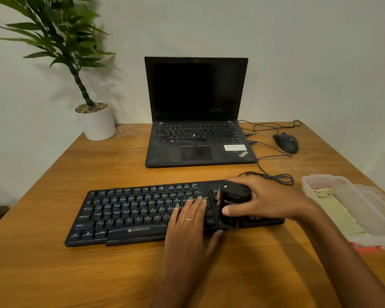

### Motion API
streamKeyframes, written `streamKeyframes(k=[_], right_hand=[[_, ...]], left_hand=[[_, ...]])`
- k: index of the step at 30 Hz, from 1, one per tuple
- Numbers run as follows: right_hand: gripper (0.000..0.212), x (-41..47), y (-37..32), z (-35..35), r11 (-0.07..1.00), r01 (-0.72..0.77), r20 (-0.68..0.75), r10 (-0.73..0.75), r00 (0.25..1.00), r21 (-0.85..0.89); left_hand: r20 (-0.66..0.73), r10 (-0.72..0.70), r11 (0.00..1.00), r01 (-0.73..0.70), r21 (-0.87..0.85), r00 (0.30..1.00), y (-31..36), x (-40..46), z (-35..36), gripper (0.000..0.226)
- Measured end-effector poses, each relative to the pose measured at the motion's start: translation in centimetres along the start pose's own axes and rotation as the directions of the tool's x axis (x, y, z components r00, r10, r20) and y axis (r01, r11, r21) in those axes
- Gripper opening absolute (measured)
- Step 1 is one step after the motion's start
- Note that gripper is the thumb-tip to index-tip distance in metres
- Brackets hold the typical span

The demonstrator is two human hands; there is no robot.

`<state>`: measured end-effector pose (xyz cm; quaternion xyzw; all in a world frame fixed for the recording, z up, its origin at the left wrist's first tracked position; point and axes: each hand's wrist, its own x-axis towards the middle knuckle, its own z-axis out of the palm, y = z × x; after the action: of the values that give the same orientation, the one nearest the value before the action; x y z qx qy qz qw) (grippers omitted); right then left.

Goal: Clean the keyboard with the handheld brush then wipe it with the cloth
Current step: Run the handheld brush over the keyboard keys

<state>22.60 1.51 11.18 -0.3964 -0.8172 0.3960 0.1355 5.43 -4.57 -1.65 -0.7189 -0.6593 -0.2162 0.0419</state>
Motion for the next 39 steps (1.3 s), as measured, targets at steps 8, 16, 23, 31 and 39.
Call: streamKeyframes(k=[8,16,23,31,39], right_hand=[[0.019,0.2,0.3,2.4,1.000,-0.012,-0.299,0.007,0.954,-0.014],[0.025,0.5,-0.3,2.6,0.997,-0.062,-0.259,0.069,0.963,0.037],[0.028,0.9,-0.4,3.4,0.995,-0.095,-0.467,0.091,0.880,0.015],[0.025,1.1,-1.1,3.7,0.993,-0.100,-0.440,0.063,0.896,-0.062],[0.028,1.4,-0.7,3.1,0.978,-0.194,-0.507,0.127,0.852,-0.081]], left_hand=[[0.014,0.005,1.000,-0.005,-0.004,1.000,-0.2,-0.1,0.1,0.070],[0.027,-0.004,1.000,0.004,-0.026,1.000,-0.1,-0.1,-0.3,0.069],[0.014,0.006,1.000,-0.006,-0.002,1.000,-0.1,0.0,-0.2,0.069],[-0.009,0.015,1.000,-0.015,-0.014,1.000,0.0,-0.1,-0.2,0.070],[-0.007,0.008,0.999,-0.007,0.045,1.000,-0.1,0.0,-0.1,0.070]])
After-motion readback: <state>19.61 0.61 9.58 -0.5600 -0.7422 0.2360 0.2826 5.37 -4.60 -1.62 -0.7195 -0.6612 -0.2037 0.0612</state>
